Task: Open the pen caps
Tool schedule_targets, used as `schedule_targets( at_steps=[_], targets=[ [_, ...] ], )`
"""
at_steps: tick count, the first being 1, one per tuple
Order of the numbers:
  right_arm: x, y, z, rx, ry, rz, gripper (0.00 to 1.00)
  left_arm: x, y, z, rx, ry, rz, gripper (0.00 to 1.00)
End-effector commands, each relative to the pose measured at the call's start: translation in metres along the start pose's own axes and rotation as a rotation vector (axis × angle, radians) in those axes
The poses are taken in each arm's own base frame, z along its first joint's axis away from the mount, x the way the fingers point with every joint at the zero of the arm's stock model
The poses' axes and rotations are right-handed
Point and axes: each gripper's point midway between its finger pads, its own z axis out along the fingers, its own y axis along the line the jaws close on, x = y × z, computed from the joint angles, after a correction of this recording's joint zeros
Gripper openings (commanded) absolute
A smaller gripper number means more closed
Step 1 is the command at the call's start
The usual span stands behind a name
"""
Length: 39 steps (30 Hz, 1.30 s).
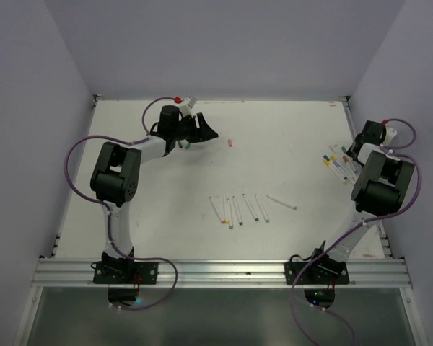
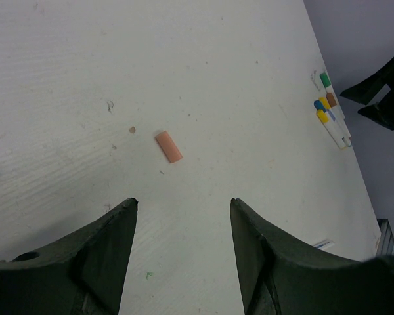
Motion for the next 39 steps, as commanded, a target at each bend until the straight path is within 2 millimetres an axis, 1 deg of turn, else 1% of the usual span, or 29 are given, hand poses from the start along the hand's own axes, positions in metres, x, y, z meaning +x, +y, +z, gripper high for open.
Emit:
schedule_targets(
  at_steps=[1,6,8,9,10,12,16,21,22,23,25,27,29,32,33,35,36,37,39],
  targets=[
    [0.003,-0.006,0.006,0.051,-0.002,-0.051,0.81,-0.004,-0.007,0.001,0.038,-0.019,0.022,0.62],
    [0.027,-0.009,0.008,0.063,0.063,-0.108,0.81,-0.004,-0.01,0.0,0.049,-0.017,0.021,0.63],
    [0.038,-0.007,0.005,0.057,0.083,-0.138,0.81,-0.005,-0.011,-0.001,0.05,-0.018,0.022,0.63],
    [0.038,-0.007,0.002,0.057,0.077,-0.165,0.81,-0.006,-0.012,-0.001,0.05,-0.022,0.025,0.63],
    [0.044,-0.009,-0.001,0.068,0.074,-0.184,0.81,-0.006,-0.012,-0.001,0.051,-0.021,0.025,0.63],
    [0.049,-0.009,-0.005,0.059,0.074,-0.201,0.81,-0.008,-0.013,-0.002,0.055,-0.026,0.026,0.63],
    [0.046,-0.007,-0.022,0.066,0.029,-0.266,0.81,-0.007,-0.015,-0.002,0.065,-0.023,0.02,0.63],
    [0.043,-0.013,-0.036,0.069,0.023,-0.313,0.8,-0.009,-0.016,-0.003,0.066,-0.028,0.022,0.63],
    [0.046,-0.013,-0.038,0.065,0.027,-0.324,0.8,-0.009,-0.016,-0.003,0.066,-0.029,0.023,0.63],
    [0.042,-0.012,-0.043,0.055,0.016,-0.323,0.8,-0.01,-0.017,-0.003,0.069,-0.029,0.023,0.63],
    [0.043,-0.008,-0.048,0.015,0.024,-0.337,0.78,-0.009,-0.017,-0.003,0.069,-0.027,0.022,0.63],
    [0.037,-0.005,-0.056,-0.009,0.012,-0.31,0.77,-0.007,-0.016,-0.002,0.07,-0.022,0.018,0.63],
    [0.032,-0.006,-0.061,-0.006,-0.01,-0.288,0.77,-0.007,-0.015,-0.001,0.072,-0.019,0.017,0.63],
    [0.014,-0.011,-0.076,0.005,-0.077,-0.211,0.78,-0.006,-0.015,-0.001,0.072,-0.018,0.016,0.63],
    [0.004,-0.013,-0.083,0.023,-0.104,-0.179,0.78,-0.006,-0.015,-0.001,0.072,-0.018,0.016,0.63],
    [-0.005,-0.015,-0.096,0.055,-0.093,-0.178,0.77,-0.007,-0.014,-0.001,0.072,-0.021,0.013,0.63],
    [-0.008,-0.011,-0.101,0.05,-0.092,-0.218,0.77,-0.007,-0.014,-0.001,0.074,-0.023,0.011,0.63],
    [-0.01,0.002,-0.114,0.03,-0.092,-0.262,0.77,-0.006,-0.015,0.0,0.077,-0.022,0.007,0.63],
    [-0.004,0.018,-0.126,-0.026,-0.069,-0.309,0.77,-0.006,-0.018,-0.001,0.084,-0.024,0.007,0.63]
  ],
)
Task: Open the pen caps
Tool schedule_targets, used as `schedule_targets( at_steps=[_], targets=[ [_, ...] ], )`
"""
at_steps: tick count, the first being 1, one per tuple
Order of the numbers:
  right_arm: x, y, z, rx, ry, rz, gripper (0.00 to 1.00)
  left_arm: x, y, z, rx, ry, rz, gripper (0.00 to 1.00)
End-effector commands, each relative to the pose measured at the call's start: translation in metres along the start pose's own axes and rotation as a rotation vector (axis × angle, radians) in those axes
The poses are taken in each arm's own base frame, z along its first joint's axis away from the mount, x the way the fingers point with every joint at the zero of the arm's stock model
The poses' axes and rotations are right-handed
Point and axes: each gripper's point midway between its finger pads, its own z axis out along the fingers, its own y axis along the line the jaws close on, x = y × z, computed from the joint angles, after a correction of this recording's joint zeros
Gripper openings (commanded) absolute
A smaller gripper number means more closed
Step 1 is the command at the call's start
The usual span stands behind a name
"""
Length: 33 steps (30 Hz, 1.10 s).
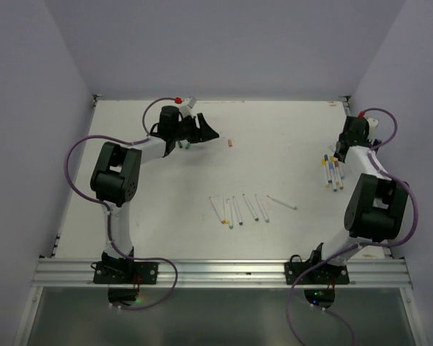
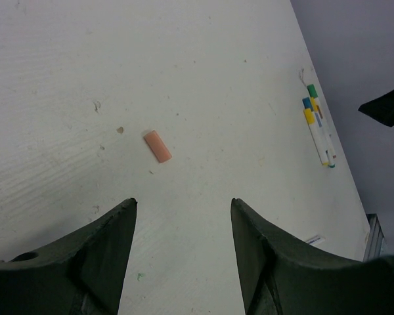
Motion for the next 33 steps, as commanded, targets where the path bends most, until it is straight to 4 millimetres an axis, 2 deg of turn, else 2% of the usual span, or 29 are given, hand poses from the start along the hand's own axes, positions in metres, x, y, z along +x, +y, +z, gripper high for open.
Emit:
schedule_targets(
  at_steps=[1,4,5,6,8,9,12,16,25,33],
  targets=[
    [-0.01,0.026,-0.036,-0.104,0.011,-0.059,0.76,-0.009,-0.014,-0.001,0.053,-0.029,0.014,0.63],
    [0.01,0.051,-0.047,-0.268,0.076,-0.061,0.73,-0.011,-0.018,-0.004,0.059,-0.036,0.022,0.63],
    [0.009,0.052,-0.051,-0.289,0.069,-0.055,0.73,-0.012,-0.02,-0.005,0.061,-0.039,0.026,0.63],
    [0.013,0.061,-0.056,-0.351,0.08,-0.061,0.69,-0.014,-0.023,-0.007,0.061,-0.043,0.029,0.63],
    [0.02,0.063,-0.06,-0.38,0.1,-0.072,0.64,-0.015,-0.024,-0.008,0.062,-0.044,0.031,0.63],
    [0.022,0.065,-0.062,-0.398,0.107,-0.091,0.56,-0.015,-0.025,-0.008,0.067,-0.045,0.033,0.63],
    [0.035,0.073,-0.065,-0.456,0.154,-0.127,0.53,-0.015,-0.027,-0.008,0.078,-0.046,0.027,0.63],
    [0.056,0.074,-0.061,-0.466,0.23,-0.195,0.5,-0.013,-0.027,-0.007,0.081,-0.044,0.024,0.63],
    [0.087,0.069,-0.045,-0.451,0.293,-0.34,0.5,-0.011,-0.025,-0.002,0.088,-0.038,0.017,0.63],
    [0.101,0.069,-0.04,-0.452,0.323,-0.369,0.49,-0.009,-0.027,-0.004,0.092,-0.037,0.022,0.63]
  ],
)
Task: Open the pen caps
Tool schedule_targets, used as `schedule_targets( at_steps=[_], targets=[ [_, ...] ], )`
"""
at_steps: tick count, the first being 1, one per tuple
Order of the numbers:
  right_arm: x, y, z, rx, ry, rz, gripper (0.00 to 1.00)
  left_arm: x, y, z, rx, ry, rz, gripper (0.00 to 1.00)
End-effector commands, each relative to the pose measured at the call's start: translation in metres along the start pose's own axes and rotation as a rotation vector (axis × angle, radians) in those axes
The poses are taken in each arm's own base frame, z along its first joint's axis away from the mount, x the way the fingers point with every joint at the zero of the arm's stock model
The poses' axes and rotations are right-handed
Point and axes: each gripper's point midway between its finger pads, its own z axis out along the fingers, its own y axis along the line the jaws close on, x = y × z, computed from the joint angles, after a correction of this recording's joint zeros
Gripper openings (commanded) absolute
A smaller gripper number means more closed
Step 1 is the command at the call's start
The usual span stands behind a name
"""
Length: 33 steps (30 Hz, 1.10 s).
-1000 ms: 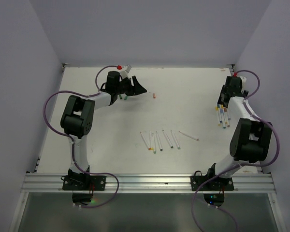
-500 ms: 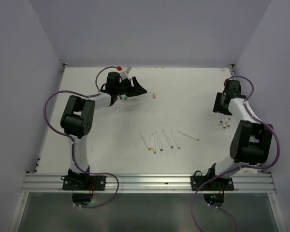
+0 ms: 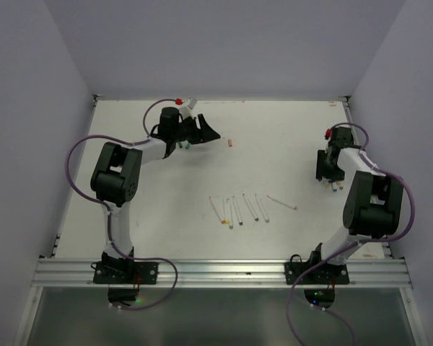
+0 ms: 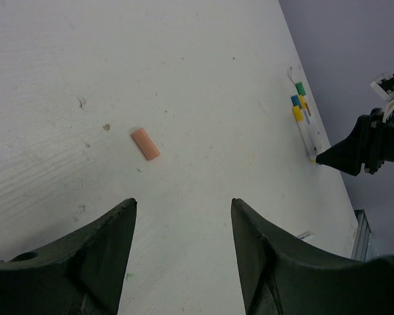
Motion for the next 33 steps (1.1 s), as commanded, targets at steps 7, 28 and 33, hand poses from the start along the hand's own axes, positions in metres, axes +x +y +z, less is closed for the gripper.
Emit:
schedule_targets(
  at_steps=[7,28,33],
  targets=[
    [0.009,-0.001,0.019,0.003,0.053,-0.04,0.44,-0.015,-0.023,-0.006,0.065,-0.041,0.046,0.63],
    [0.01,0.026,0.036,-0.099,0.06,-0.057,0.0,-0.015,-0.033,-0.015,0.08,-0.051,0.039,0.63],
    [-0.046,0.078,-0.034,-0.222,-0.189,-0.155,0.0,-0.012,-0.074,-0.034,0.267,-0.067,-0.016,0.63]
  ],
)
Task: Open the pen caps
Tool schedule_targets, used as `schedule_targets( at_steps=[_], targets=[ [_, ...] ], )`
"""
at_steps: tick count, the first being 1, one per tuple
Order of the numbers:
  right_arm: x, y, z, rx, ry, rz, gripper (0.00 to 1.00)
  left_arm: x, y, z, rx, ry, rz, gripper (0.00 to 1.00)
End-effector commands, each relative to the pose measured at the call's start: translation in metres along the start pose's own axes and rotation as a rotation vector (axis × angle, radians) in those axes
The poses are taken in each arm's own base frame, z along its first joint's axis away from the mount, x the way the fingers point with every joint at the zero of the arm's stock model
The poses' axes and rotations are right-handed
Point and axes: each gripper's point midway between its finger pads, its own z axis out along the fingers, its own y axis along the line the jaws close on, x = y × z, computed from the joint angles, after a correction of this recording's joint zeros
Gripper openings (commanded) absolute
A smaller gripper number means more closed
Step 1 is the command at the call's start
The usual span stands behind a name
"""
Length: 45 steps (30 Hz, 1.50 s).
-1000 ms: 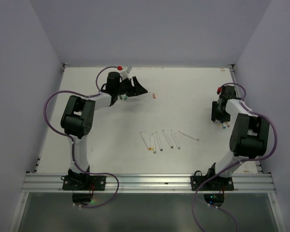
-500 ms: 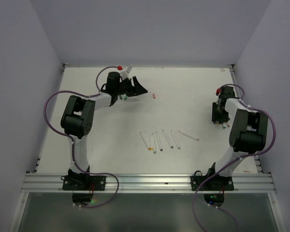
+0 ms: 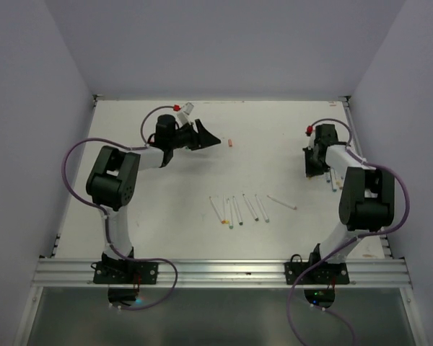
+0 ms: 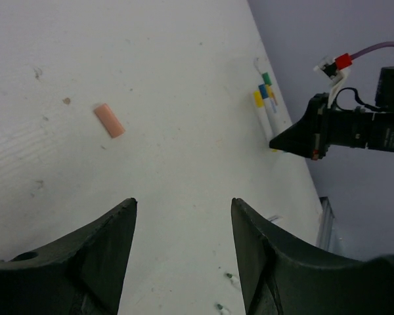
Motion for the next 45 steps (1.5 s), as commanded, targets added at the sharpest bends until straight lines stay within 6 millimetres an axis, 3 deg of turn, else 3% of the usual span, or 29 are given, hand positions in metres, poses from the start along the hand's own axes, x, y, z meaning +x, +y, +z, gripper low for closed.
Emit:
schedule_targets(
  at_steps=[1,3,4,5,7,10,11,15,20,27,37,45],
  targets=[
    [-0.049,0.058,-0.061,-0.196,-0.226,-0.075,0.0,-0.025,-0.076,-0.026,0.267,-0.109,0.068,0.62],
    [-0.065,0.097,-0.096,-0.321,-0.324,-0.128,0.0,-0.022,-0.097,-0.038,0.362,-0.114,0.008,0.61],
    [-0.066,0.113,-0.106,-0.38,-0.336,-0.14,0.0,-0.024,-0.111,-0.047,0.437,-0.158,0.044,0.61],
    [-0.063,0.144,-0.121,-0.467,-0.35,-0.195,0.0,-0.021,-0.122,-0.053,0.49,-0.144,-0.02,0.61],
    [-0.059,0.169,-0.138,-0.527,-0.37,-0.25,0.0,-0.02,-0.138,-0.065,0.599,-0.175,0.0,0.62],
    [-0.048,0.216,-0.16,-0.662,-0.387,-0.272,0.0,-0.019,-0.146,-0.073,0.682,-0.168,-0.056,0.77],
    [-0.044,0.234,-0.168,-0.7,-0.402,-0.301,0.0,-0.018,-0.148,-0.073,0.692,-0.164,-0.078,0.77],
    [-0.034,0.269,-0.184,-0.774,-0.415,-0.341,0.0,-0.02,-0.142,-0.07,0.656,-0.185,-0.049,0.78],
    [-0.031,0.286,-0.208,-0.833,-0.447,-0.354,0.0,-0.024,-0.124,-0.059,0.475,-0.211,0.046,0.77],
    [-0.028,0.298,-0.2,-0.859,-0.422,-0.356,0.0,-0.028,-0.133,-0.063,0.462,-0.23,0.079,0.7],
    [-0.028,0.314,-0.204,-0.882,-0.434,-0.354,0.0,-0.026,-0.125,-0.049,0.428,-0.214,0.063,0.69],
    [-0.031,0.321,-0.198,-0.885,-0.424,-0.353,0.0,-0.022,-0.136,-0.045,0.456,-0.198,0.058,0.51]
  ],
)
